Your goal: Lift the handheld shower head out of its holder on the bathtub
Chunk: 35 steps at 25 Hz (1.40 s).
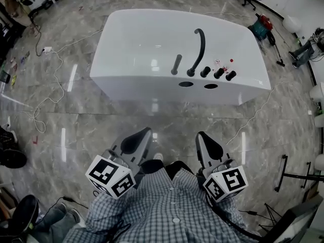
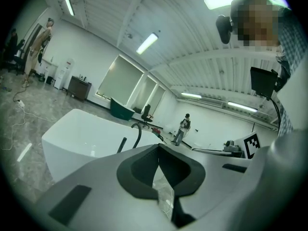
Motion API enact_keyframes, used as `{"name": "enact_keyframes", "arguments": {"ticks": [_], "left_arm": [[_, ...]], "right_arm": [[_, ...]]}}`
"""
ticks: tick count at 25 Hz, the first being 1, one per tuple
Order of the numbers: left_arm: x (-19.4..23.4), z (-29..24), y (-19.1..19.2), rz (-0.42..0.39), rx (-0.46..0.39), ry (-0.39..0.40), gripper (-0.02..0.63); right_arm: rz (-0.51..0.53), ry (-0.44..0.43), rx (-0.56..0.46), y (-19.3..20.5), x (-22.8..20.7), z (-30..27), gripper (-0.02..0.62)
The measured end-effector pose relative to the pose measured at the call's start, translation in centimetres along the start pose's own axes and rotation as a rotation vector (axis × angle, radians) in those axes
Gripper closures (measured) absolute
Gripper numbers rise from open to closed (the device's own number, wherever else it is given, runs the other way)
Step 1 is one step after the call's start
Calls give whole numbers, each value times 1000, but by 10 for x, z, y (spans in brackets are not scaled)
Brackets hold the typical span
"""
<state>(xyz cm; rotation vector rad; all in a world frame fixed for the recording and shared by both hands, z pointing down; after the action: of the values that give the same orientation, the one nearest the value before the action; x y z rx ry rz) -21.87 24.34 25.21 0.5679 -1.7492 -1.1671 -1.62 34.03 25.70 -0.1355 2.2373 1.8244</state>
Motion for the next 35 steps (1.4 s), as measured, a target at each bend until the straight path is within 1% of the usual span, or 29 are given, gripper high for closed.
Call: {"name": "enact_keyframes", "arguments": {"ticks": [8,15,22,28,30,35], "left_arm": [[16,-15,-11,-15,4,-5,604],[25,-43,-13,-20,4,-37,604],[40,-95,-34,-22,-11,-79,604],[50,-139,-51,-30,-52,-111,604],[52,-154,-55,-35,-58,-124,604],[50,-193,-64,-39,-73,-145,604]], "right_arm": [[-8,9,13,-6,-11,-26,577],[-6,-8,19,-12,-42,-56,577],[5,-63,22,-37,-85,-108,577],[22,-114,23,-58,-120,-150,577],[32,-135,22,-62,-134,-160,577],[36,-155,25,-72,-169,-175,577]]}}
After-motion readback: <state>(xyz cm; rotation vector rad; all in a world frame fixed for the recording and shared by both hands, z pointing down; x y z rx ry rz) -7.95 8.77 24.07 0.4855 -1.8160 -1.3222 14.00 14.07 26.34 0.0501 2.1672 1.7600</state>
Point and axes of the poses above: the fingertips, and each gripper's own axes: z backward along the fingers, x to its left, y out of its underside, the point moved 7 cm from there along z, backward along the fingers, and after that the axes turned 7 degrees about -x, right-handed, at the moved point
